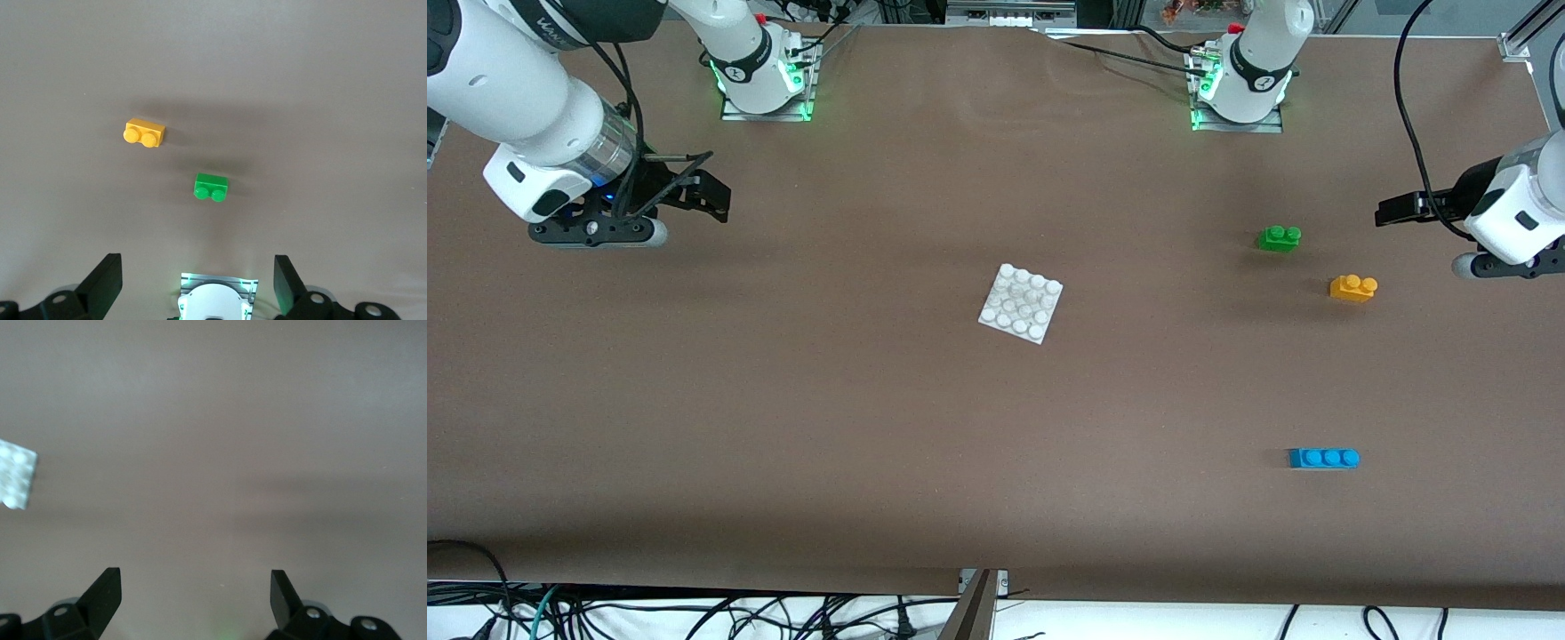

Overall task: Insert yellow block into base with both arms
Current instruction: 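Lower the left gripper over the yellow block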

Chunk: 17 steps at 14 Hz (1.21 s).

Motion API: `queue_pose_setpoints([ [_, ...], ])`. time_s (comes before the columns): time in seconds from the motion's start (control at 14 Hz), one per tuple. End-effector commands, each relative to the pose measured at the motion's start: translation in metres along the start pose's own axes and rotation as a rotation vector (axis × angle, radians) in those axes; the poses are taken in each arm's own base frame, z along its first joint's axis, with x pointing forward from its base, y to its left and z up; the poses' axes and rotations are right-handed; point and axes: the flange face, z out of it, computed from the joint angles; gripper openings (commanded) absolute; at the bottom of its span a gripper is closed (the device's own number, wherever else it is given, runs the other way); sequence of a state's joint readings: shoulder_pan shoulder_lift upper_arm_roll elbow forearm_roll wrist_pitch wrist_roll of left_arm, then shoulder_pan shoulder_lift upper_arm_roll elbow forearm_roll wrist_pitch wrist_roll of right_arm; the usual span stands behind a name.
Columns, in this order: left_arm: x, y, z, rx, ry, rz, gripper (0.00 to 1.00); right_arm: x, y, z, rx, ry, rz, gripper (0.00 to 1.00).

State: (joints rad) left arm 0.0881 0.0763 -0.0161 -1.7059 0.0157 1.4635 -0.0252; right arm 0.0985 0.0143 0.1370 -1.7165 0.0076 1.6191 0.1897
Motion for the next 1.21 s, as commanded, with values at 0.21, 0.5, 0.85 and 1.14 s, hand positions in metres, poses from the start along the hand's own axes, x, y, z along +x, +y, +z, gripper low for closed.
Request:
queue_pose_setpoints([
  [0.21,0.023,-0.023,0.069,0.077,0.036,0.055,1.00,-0.007,0.043,-0.014,-0.005,-0.010,-0.042,0.99],
  [0.5,0.025,-0.032,0.123,0.107,0.057,0.087,1.00,-0.008,0.045,-0.013,0.003,-0.025,-0.021,0.99],
  [0.85,0.015,-0.058,0.197,0.090,0.129,0.176,1.00,-0.009,0.045,-0.014,0.002,-0.022,0.008,0.99],
  [1.14,0.013,-0.092,0.247,0.083,0.200,0.264,1.00,-0.007,0.051,-0.025,0.006,-0.001,0.015,0.99],
])
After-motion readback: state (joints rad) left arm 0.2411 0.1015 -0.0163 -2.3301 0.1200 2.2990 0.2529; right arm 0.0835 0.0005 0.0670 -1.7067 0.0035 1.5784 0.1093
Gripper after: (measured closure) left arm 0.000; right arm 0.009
